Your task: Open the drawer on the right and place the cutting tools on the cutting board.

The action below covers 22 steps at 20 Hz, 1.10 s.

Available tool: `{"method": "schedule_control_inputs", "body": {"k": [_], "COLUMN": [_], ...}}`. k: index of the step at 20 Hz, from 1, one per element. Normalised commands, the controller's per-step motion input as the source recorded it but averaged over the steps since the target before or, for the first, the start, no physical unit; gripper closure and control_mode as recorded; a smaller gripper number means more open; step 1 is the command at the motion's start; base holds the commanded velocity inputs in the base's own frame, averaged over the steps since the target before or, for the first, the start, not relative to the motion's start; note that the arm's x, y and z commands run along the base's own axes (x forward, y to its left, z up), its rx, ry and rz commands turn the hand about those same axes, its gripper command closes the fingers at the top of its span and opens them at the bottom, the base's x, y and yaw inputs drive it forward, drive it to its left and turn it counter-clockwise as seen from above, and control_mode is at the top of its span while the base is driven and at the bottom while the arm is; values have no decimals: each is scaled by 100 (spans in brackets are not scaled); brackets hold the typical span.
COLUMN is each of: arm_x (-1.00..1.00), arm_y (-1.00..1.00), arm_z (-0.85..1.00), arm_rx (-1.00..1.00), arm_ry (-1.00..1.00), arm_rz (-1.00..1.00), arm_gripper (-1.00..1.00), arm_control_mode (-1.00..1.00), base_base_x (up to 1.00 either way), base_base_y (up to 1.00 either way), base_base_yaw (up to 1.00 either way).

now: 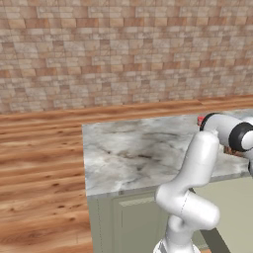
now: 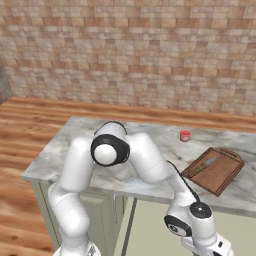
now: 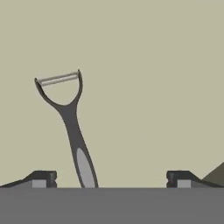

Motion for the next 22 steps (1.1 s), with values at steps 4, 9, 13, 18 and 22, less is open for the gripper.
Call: {"method": "schedule_control_inputs", "body": {"k": [4, 9, 13, 18, 22], "arm_x": [0, 0, 13, 18, 4], "arm_y": [20, 22, 4, 0, 0], "arm_z": [-16, -12, -10, -12, -24], "arm_rx": [5, 8, 1, 0, 0], "arm_ry": [-4, -3, -7, -5, -2], "arm_rz": [0, 0, 0, 0, 0], "arm_gripper": [-100, -100, -100, -100, -100], "arm_control_mode": [-100, -100, -100, -100, -100], "base_base_x": [0, 0, 0, 0, 0], "base_base_y": [0, 0, 0, 0, 0], "base_base_yaw": [0, 0, 0, 0, 0]}}
